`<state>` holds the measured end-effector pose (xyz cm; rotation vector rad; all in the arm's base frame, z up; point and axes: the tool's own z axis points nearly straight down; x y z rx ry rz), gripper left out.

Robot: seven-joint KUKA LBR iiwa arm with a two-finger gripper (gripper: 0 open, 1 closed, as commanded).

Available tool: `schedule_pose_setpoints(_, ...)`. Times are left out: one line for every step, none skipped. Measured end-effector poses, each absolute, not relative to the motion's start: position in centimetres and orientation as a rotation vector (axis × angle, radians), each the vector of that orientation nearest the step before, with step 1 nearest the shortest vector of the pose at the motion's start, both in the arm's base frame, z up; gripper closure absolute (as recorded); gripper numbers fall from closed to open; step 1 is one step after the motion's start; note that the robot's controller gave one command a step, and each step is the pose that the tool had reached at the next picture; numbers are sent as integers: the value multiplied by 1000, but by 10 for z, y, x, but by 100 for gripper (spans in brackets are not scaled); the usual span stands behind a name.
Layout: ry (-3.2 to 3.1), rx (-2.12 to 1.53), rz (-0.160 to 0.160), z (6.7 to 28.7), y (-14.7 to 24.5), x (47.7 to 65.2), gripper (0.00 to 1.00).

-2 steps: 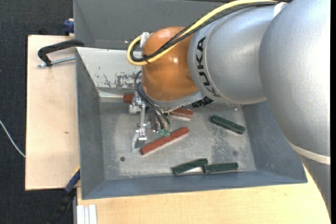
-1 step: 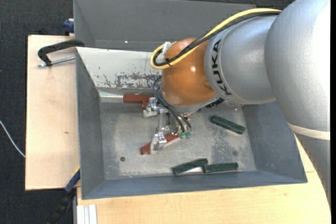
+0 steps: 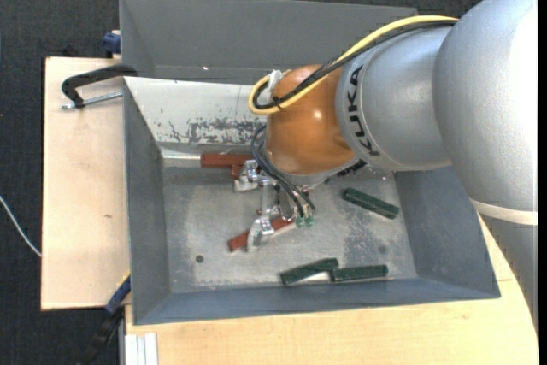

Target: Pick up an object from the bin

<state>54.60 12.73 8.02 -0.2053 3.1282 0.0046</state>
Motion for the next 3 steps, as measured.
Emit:
schedule_pose_setpoints(3097,-498,4,94,103,548,0)
schedule_pose_setpoints(3116,-388,2,77,86,550,0)
schedule_pose_setpoints(3114,-466,-1,77,86,548,100)
